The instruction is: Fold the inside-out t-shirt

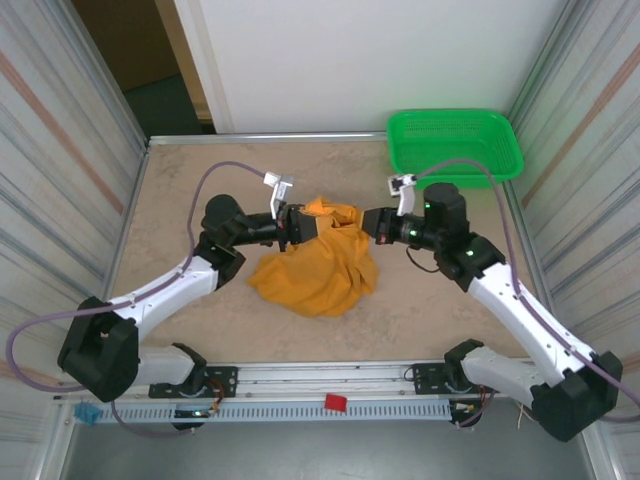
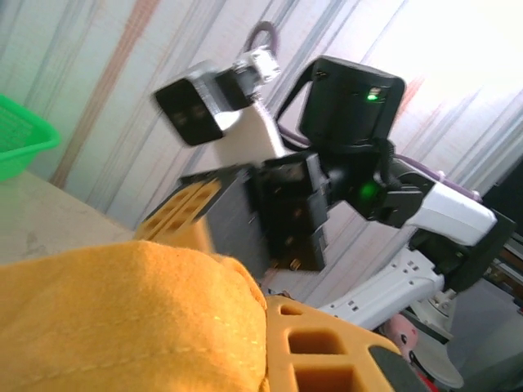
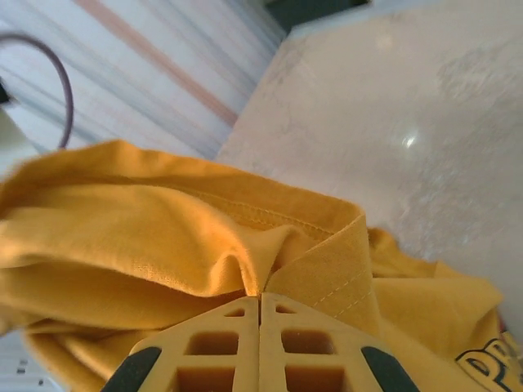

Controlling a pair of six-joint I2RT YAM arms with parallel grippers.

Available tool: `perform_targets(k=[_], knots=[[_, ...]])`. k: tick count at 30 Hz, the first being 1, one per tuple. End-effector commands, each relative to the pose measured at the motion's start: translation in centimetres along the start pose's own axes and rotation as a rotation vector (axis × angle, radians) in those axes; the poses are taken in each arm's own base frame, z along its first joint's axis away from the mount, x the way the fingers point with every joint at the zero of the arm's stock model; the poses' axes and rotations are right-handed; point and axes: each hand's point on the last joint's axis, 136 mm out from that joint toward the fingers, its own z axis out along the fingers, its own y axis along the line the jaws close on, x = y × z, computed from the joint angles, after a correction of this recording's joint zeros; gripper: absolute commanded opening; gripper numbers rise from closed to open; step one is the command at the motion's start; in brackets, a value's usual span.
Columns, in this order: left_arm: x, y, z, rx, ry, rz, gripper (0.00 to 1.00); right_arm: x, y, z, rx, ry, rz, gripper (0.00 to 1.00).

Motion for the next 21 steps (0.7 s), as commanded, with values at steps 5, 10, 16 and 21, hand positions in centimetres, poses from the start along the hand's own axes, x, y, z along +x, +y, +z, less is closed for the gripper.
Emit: perform_targets(k=[5,10,16,21], knots=[[0.4,1.7,-1.6,-0.093,-0.035,0.0,0.37,-5.2,3.3,-6.7,-0.079,-0.196,-0.033,0.0],[1.1,2.9,-1.8,-0.136,-0.03,-0.007,0.46,-5.6,4.4,-6.5,-0.143,-0.197,-0.022,0.0],[0.0,3.4,-2.2,-0.261,-0.083,0.063,0.52,-5.0,4.2,-5.9,-0.156,-0.18,-0.006,0.0],[-0.7,2.2,-1.6,-0.477,-0.009,0.243,0.57,-4.0,4.0,-4.9,-0.144,-0.152,-0.003,0.0]])
